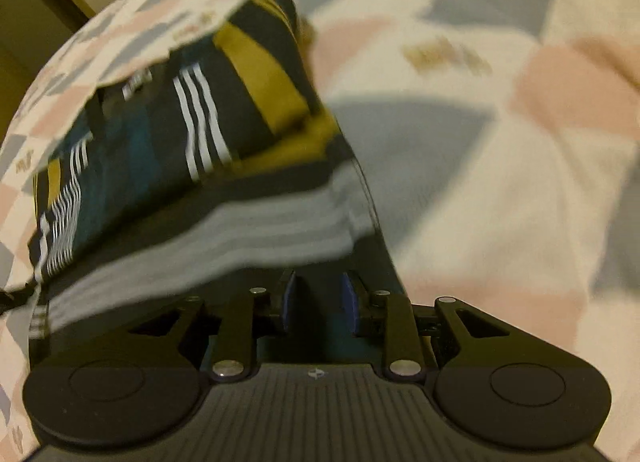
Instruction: Fold clothes
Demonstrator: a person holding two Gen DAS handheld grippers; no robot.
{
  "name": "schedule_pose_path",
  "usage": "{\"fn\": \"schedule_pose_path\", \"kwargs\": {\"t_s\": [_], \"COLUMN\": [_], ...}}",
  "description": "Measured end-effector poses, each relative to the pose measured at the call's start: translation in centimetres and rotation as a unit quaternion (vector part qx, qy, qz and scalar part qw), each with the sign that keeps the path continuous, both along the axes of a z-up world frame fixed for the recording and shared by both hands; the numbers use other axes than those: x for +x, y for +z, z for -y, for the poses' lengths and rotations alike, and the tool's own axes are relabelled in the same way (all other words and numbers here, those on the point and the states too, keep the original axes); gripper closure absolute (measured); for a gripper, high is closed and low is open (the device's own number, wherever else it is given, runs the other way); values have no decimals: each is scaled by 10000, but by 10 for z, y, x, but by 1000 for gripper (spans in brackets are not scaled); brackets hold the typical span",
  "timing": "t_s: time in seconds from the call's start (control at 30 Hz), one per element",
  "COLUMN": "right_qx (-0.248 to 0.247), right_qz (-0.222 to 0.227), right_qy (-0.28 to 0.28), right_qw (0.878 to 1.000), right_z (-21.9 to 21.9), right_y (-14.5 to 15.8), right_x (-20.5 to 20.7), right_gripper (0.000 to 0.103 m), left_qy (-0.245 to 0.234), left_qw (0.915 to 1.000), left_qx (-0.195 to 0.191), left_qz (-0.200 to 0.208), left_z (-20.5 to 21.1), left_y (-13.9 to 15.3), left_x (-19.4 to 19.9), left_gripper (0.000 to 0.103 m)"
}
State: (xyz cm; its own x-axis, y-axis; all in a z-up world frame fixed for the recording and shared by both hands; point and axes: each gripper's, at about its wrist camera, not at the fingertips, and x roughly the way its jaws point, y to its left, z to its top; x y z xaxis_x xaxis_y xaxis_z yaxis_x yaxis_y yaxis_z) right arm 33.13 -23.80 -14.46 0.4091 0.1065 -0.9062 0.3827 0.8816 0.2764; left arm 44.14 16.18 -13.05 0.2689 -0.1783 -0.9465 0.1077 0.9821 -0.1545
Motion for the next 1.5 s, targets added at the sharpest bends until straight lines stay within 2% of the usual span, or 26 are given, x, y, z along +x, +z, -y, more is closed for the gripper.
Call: {"fn": "schedule_pose_path", "kwargs": {"t_s": [0.1, 0.2, 0.4, 0.47, 0.5, 0.53, 0.6, 0.7, 0.8, 0.97, 1.2, 1.3, 1.5], "right_qx": [16, -74, -28, -19, -29, -24, 44, 156, 217, 223, -282, -377, -406], "right_qz": [-124, -429, -1370, -1503, -1472, -1347, -889, -103, 291, 600, 843, 1062, 1293], "right_qy": [-129, -84, -340, -418, -430, -429, -416, -222, 124, 731, 1197, 1362, 1725], "right_qw": [9998, 9990, 9900, 9878, 9882, 9899, 9952, 9996, 9993, 9953, 9888, 9843, 9756], "right_z": [-7, -14, -30, -32, -32, -32, -32, -35, -39, -42, -35, -34, -40], "right_y": [6, 10, 2, 8, 13, 23, 48, 88, 110, 138, 175, 191, 207], "right_x": [-31, -61, -127, -140, -142, -143, -140, -127, -116, -126, -151, -163, -181], "right_gripper": [74, 64, 63, 63, 62, 62, 62, 60, 58, 55, 51, 45, 45], "left_qy": [188, 195, -489, -491, -450, -407, -344, -125, 77, 166, 113, 177, 512], "left_qw": [9997, 9991, 9960, 9933, 9916, 9923, 9965, 9993, 9998, 9982, 9937, 9909, 9865], "left_qx": [-121, -188, 84, 313, 416, 375, 184, 145, 173, 215, 102, 148, 239], "left_qz": [-69, -338, -740, -999, -1144, -1109, -742, -308, 11, 535, 1108, 1324, 1534], "left_z": [-6, -17, -34, -38, -40, -41, -43, -36, -24, 11, 58, 63, 56], "left_y": [3, 1, 13, 19, 22, 31, 54, 84, 109, 150, 187, 200, 219], "left_x": [-35, -63, -107, -117, -122, -125, -129, -130, -136, -170, -229, -250, -282], "left_gripper": [83, 81, 81, 76, 77, 77, 76, 74, 74, 69, 64, 62, 61]}}
